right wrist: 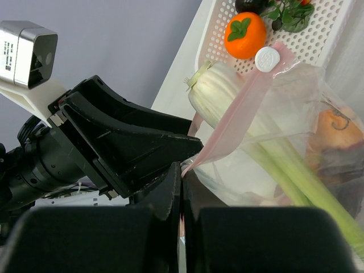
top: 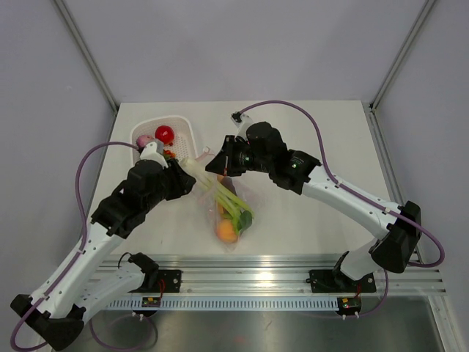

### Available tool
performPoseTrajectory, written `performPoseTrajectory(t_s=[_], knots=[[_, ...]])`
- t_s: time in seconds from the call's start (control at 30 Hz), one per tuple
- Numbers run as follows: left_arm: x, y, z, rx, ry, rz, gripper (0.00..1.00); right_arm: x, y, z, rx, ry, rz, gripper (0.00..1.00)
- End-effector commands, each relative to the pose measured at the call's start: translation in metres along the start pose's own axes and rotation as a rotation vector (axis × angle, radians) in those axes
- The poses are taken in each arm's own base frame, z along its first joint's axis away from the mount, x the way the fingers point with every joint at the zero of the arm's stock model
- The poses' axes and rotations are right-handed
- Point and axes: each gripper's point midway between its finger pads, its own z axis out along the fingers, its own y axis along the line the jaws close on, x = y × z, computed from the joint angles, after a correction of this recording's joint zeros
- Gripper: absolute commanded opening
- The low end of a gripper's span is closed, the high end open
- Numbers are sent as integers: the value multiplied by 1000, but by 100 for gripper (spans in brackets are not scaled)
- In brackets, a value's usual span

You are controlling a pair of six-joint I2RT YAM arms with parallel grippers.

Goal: Place the food in the zip-top bag and seal the zipper
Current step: Adjust the zipper food storage bag at the center of the board.

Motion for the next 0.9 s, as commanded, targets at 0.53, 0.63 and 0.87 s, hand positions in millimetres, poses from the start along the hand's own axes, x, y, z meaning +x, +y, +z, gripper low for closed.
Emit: performPoseTrajectory(t_s=[0.53,0.63,0.87], knots=[[-1,-2,-2,-8,30,37,47,-19,22,-9,-57,-74,-25,2],[2,-1,-1,-5,43,39,34,-18,21,-8,-51,-74,-24,2],[-15,-12,-15,40,-19,31,0,-17,16,-8,-32,-75,-28,2]])
